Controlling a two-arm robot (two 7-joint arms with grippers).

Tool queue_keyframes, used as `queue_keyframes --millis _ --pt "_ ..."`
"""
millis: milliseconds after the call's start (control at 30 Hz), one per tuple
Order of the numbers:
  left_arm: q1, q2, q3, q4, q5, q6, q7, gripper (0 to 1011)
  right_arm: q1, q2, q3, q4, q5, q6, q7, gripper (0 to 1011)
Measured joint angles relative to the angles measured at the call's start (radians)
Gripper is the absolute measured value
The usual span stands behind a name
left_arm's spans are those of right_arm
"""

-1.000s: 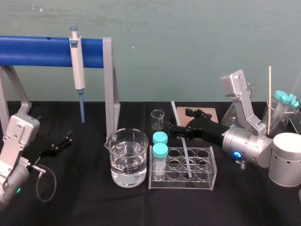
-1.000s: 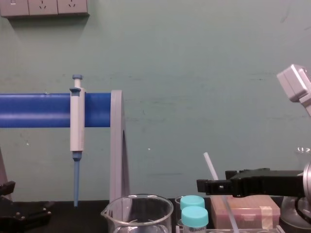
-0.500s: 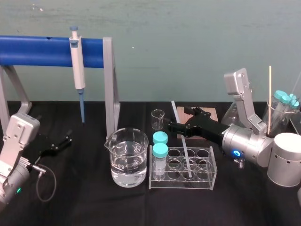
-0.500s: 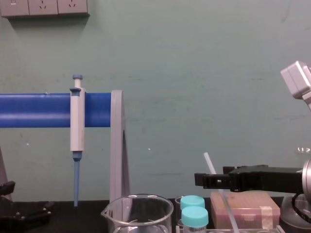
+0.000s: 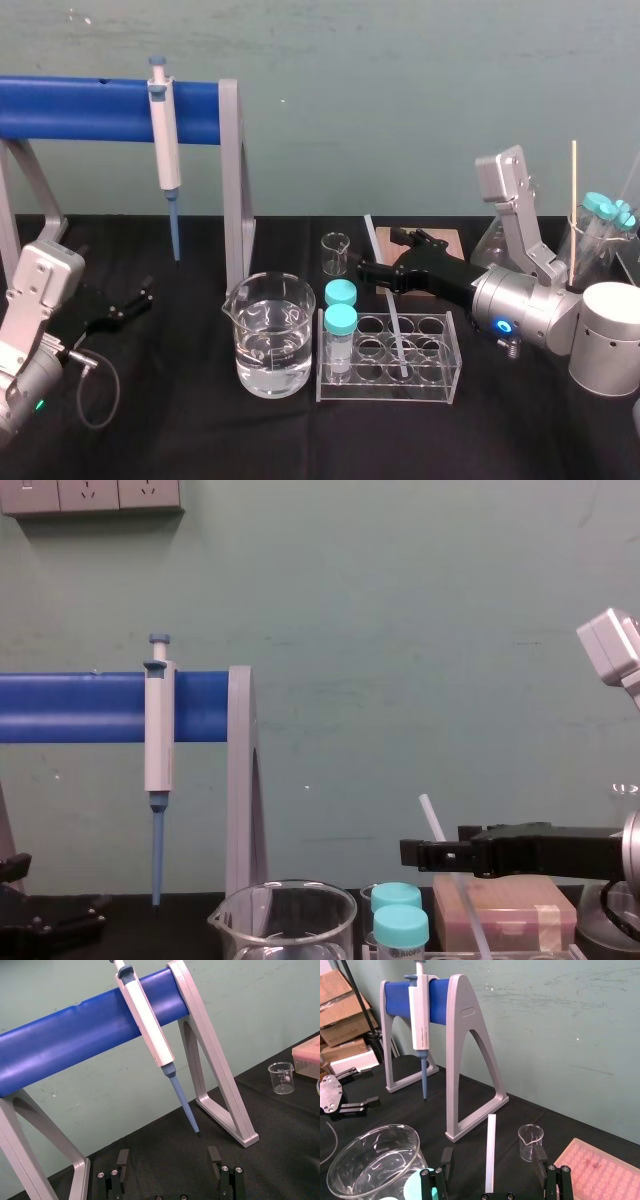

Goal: Pick up the stirring rod with one hand, then place it down.

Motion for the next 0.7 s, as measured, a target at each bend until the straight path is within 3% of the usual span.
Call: queue_keyframes --millis 100,300,500,700 --pt "0.000 0.000 0.000 0.000 0.000 0.000 0.000 1000 0.000 0.000 0.000 0.000 0.000 0.000 0.000 995" --pt "0.000 0.000 0.000 0.000 0.000 0.000 0.000 1000 0.000 0.000 0.001 -0.001 0.000 0.000 -0.001 863" --pt "0.000 0.000 0.000 0.000 0.000 0.000 0.000 1000 -0.001 0.000 0.001 -0.001 0.000 0.000 -0.001 715" --pt "0.000 0.000 0.000 0.000 0.000 0.000 0.000 1000 -0.002 0.000 0.001 -0.002 0.000 -0.001 -0.001 491"
